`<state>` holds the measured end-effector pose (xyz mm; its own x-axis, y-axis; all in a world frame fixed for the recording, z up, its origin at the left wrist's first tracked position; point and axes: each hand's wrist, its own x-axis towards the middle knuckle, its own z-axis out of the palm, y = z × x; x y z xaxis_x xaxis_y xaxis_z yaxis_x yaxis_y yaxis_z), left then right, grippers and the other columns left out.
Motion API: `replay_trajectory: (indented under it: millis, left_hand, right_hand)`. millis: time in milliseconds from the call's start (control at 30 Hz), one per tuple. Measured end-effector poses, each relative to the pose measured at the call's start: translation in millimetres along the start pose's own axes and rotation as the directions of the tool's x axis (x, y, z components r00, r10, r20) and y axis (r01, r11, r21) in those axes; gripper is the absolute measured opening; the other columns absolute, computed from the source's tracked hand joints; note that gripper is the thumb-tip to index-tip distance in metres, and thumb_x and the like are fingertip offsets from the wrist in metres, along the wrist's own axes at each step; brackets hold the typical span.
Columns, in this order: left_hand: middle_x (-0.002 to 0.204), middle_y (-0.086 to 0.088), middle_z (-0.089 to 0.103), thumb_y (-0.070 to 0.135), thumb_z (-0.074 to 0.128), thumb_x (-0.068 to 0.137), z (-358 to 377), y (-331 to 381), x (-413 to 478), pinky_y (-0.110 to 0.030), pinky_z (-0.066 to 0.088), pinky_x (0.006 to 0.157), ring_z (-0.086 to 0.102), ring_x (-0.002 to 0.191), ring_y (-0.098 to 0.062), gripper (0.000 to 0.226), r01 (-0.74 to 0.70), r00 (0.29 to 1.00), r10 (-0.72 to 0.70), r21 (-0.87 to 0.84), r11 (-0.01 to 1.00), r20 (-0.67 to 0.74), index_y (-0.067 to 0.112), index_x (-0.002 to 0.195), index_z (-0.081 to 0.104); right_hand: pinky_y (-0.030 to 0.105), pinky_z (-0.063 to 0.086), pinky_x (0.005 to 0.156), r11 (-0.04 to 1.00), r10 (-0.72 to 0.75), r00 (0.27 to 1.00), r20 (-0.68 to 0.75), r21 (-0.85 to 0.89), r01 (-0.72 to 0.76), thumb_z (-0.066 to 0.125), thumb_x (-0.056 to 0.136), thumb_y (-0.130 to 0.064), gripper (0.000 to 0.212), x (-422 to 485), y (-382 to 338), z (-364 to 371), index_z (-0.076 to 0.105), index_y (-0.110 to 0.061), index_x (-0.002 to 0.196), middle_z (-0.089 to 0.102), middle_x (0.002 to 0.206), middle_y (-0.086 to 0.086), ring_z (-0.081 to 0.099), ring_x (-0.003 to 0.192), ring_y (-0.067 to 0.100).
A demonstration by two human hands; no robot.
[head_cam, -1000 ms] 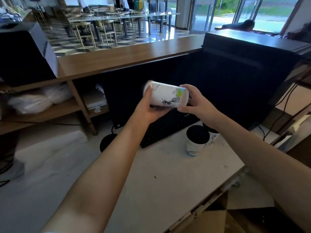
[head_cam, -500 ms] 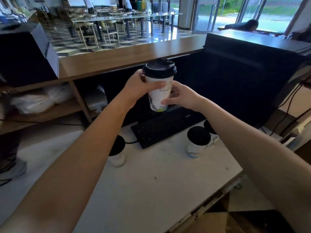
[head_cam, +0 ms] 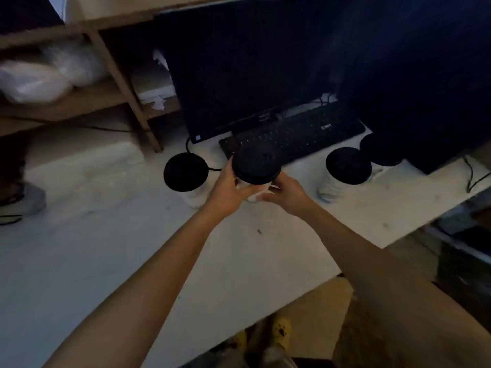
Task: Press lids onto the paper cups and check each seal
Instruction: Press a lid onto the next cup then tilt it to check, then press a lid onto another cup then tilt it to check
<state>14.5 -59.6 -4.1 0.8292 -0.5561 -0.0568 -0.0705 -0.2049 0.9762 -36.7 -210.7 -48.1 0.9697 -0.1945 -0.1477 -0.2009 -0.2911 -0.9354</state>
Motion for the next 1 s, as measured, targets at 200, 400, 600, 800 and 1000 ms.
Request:
replay_trajectory:
  millis: [200,400,600,800,1000]
  left_hand:
    - [0.124,0.021,0.044,0.004,0.072,0.075,-4.2,-44.3,-3.6,-0.002,0.04,0.09,0.046,0.112,0.014,0.071,0.003,1.0,-0.002,0.032,0.999,-0.01,0.029,0.13,0.034]
    - [0.129,0.018,0.042,0.014,0.069,0.08,-9.6,-53.8,-11.4,0.001,0.035,0.09,0.045,0.119,0.004,0.07,0.085,0.996,-0.083,0.092,0.992,-0.026,0.021,0.138,0.03]
    - [0.147,-0.009,0.038,0.025,0.043,0.097,12.4,-36.3,-67.6,-0.034,0.035,0.106,0.041,0.133,-0.026,0.051,0.487,0.866,-0.499,0.254,0.836,-0.019,0.013,0.144,0.029]
    - [0.146,-0.005,0.042,0.029,0.042,0.097,77.3,17.5,-33.8,-0.037,0.031,0.113,0.043,0.131,-0.021,0.045,0.316,0.927,-0.335,0.133,0.939,0.166,0.017,0.141,0.036]
    - [0.152,-0.003,0.033,0.037,0.036,0.098,152.8,61.8,42.0,-0.033,0.028,0.113,0.033,0.138,-0.019,0.052,0.222,0.969,-0.226,0.055,0.974,0.102,0.02,0.146,0.025]
  right_hand:
    - [-0.001,0.044,0.074,1.0,0.023,1.0,0.021,-0.012,-0.023,0.071,0.076,-0.001,0.061,6.9,31.9,29.9,0.044,-0.003,0.131,0.054,0.113,-0.005,0.054,0.099,0.005]
    - [0.014,0.048,0.09,0.998,0.063,0.997,0.043,-0.029,-0.062,0.073,0.076,-0.006,0.065,4.1,35.2,40.6,0.043,-0.01,0.133,0.055,0.12,-0.004,0.055,0.106,0.01]
    - [0.022,0.045,0.088,0.976,0.207,0.94,-0.271,-0.002,-0.216,0.061,0.088,-0.019,0.033,-44.7,30.2,6.2,0.056,-0.007,0.119,0.06,0.114,0.005,0.057,0.103,0.017]
    - [0.055,0.046,0.091,0.91,0.402,0.581,-0.707,0.238,-0.34,0.031,0.099,-0.034,0.04,-92.5,38.5,-70.5,0.054,-0.003,0.11,0.061,0.112,0.022,0.058,0.101,0.038]
    - [0.024,0.033,0.087,0.969,0.243,0.752,-0.613,0.121,-0.215,0.029,0.1,-0.033,0.042,-63.5,14.9,-109.0,0.043,-0.011,0.133,0.053,0.131,0.009,0.05,0.119,0.026]
